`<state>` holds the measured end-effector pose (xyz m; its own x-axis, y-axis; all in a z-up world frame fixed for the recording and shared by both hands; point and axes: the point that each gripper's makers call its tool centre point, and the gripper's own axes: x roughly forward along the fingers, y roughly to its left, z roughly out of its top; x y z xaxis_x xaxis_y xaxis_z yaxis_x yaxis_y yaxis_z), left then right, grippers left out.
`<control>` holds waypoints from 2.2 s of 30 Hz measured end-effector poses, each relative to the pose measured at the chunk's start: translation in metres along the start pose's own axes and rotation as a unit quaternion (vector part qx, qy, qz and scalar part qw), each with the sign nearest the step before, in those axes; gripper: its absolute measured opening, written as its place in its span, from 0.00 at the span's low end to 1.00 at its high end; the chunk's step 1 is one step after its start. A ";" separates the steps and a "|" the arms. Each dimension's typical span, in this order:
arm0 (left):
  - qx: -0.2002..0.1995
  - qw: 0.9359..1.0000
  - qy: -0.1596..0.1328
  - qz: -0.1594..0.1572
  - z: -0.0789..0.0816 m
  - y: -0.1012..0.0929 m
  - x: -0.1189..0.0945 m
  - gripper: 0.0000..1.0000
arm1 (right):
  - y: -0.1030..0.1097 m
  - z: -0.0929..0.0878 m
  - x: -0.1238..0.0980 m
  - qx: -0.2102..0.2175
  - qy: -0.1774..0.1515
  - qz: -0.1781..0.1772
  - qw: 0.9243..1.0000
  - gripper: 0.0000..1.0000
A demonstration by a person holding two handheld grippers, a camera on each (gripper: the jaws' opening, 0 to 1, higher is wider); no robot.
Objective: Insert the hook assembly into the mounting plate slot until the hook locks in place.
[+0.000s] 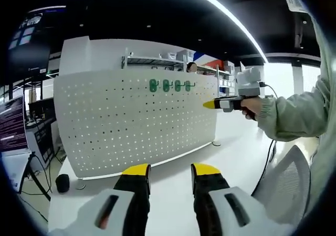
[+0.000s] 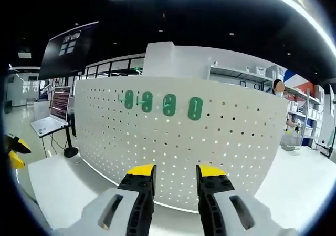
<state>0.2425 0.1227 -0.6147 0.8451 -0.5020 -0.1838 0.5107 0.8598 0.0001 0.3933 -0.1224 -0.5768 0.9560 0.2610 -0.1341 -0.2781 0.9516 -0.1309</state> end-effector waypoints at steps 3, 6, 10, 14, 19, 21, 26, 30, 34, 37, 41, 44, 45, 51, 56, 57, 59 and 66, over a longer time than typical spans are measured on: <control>0.004 1.000 -0.002 0.001 0.002 -0.001 -0.001 0.32 | 0.002 -0.005 -0.008 0.003 0.005 0.005 1.000 0.30; 0.006 1.000 -0.003 0.002 0.004 -0.002 -0.003 0.32 | 0.010 -0.009 -0.020 0.001 0.009 0.015 1.000 0.31; 0.011 1.000 -0.003 0.000 0.006 -0.005 -0.005 0.32 | 0.019 -0.013 -0.029 0.001 0.012 0.027 1.000 0.32; 0.015 1.000 -0.005 0.000 0.008 -0.008 -0.006 0.32 | 0.024 -0.015 -0.040 0.001 0.013 0.032 0.999 0.33; 0.017 1.000 -0.005 -0.001 0.009 -0.011 -0.008 0.32 | 0.026 -0.017 -0.051 0.006 0.016 0.037 0.999 0.34; 0.019 1.000 -0.005 -0.003 0.008 -0.013 -0.008 0.32 | 0.028 -0.018 -0.056 0.004 0.016 0.039 0.999 0.34; 0.022 1.000 -0.001 -0.007 0.007 -0.017 -0.008 0.32 | 0.035 -0.026 -0.071 0.017 0.021 0.046 0.999 0.34; 0.024 1.000 0.000 -0.012 0.008 -0.021 -0.005 0.32 | 0.039 -0.031 -0.083 0.024 0.024 0.051 0.998 0.34; 0.029 0.999 -0.003 -0.016 0.012 -0.024 -0.003 0.32 | 0.040 -0.032 -0.094 0.029 0.024 0.051 0.998 0.35; 0.030 0.999 -0.004 -0.019 0.014 -0.026 -0.001 0.32 | 0.039 -0.032 -0.102 0.033 0.022 0.049 0.998 0.35; 0.031 0.999 -0.005 -0.022 0.014 -0.028 -0.001 0.32 | 0.039 -0.034 -0.113 0.036 0.023 0.048 0.998 0.36; 0.031 0.999 -0.005 -0.023 0.013 -0.029 -0.001 0.32 | 0.039 -0.038 -0.119 0.038 0.027 0.047 0.998 0.38; 0.030 0.999 -0.004 -0.023 0.012 -0.029 -0.001 0.32 | 0.039 -0.040 -0.122 0.038 0.029 0.047 0.998 0.38; 0.027 0.999 -0.002 -0.025 0.009 -0.030 -0.001 0.32 | 0.044 -0.047 -0.136 0.038 0.038 0.053 0.997 0.39; 0.023 0.999 0.002 -0.023 0.005 -0.029 -0.002 0.32 | 0.051 -0.053 -0.146 0.047 0.047 0.061 0.996 0.39; 0.023 0.999 0.002 -0.023 0.004 -0.028 -0.003 0.32 | 0.053 -0.054 -0.147 0.047 0.048 0.063 0.996 0.39; 0.023 0.999 0.004 -0.022 0.003 -0.028 -0.003 0.32 | 0.057 -0.055 -0.150 0.045 0.049 0.068 0.995 0.39; 0.019 1.000 0.009 -0.019 -0.002 -0.024 -0.006 0.33 | 0.067 -0.058 -0.151 0.049 0.055 0.081 0.994 0.41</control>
<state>0.2246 0.1054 -0.6152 0.8221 -0.5320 -0.2027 0.5483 0.8357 0.0307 0.2245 -0.1075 -0.6223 0.8814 0.3986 -0.2536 -0.4126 0.9109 -0.0026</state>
